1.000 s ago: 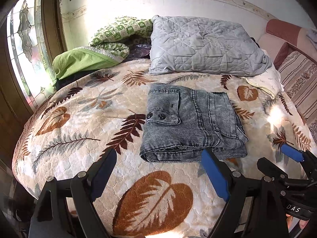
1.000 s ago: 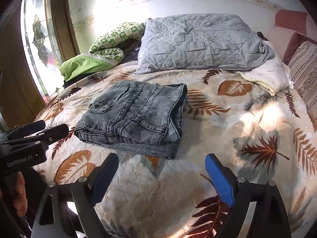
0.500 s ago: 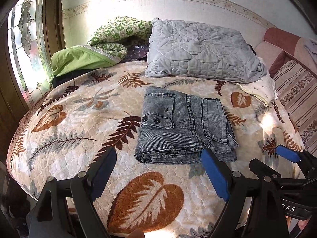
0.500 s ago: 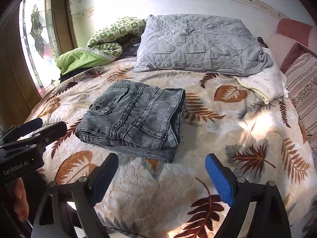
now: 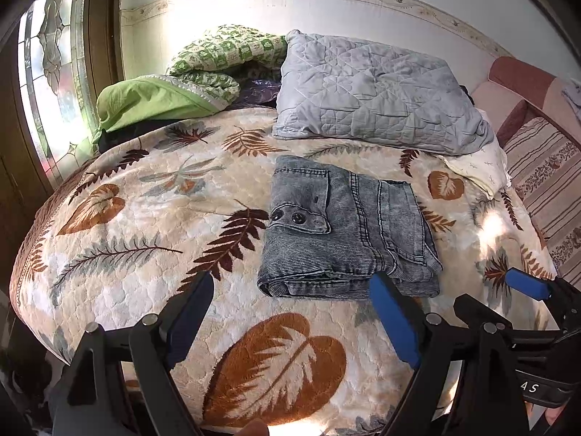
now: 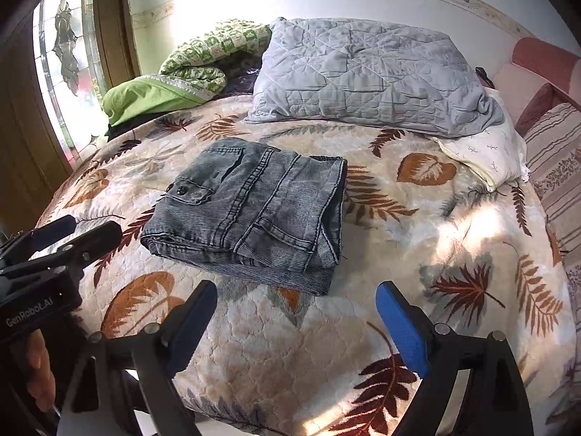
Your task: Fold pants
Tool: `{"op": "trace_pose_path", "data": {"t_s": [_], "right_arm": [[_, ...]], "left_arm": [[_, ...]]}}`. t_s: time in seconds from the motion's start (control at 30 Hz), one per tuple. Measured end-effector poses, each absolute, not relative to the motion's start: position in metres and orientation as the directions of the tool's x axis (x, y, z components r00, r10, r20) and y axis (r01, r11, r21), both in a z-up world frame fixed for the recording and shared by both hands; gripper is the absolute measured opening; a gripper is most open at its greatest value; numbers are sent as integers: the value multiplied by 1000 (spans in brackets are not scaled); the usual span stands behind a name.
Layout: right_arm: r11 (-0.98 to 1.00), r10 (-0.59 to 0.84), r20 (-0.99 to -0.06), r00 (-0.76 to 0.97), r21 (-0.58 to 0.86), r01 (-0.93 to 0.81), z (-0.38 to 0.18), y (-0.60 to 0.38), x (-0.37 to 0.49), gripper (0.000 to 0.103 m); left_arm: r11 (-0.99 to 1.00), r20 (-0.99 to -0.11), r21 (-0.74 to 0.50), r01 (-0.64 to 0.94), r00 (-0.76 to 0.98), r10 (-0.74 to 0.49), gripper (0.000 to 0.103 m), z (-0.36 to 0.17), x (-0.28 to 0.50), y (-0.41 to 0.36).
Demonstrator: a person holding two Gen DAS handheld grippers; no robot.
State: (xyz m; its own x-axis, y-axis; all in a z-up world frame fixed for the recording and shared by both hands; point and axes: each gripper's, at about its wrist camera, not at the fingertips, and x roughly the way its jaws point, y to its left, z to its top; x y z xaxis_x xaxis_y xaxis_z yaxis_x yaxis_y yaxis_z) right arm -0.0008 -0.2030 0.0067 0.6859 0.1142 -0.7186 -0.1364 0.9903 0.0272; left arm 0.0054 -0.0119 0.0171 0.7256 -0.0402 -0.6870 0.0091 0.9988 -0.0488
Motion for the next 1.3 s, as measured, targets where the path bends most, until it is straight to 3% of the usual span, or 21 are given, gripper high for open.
{"op": "trace_pose_path", "data": {"t_s": [1.3], "right_arm": [[988,115,-718,687,13,-152,9,-195,14,91]], "left_arm": [[999,-703,-36,13,711,-34,88,17,22,-10]]}}
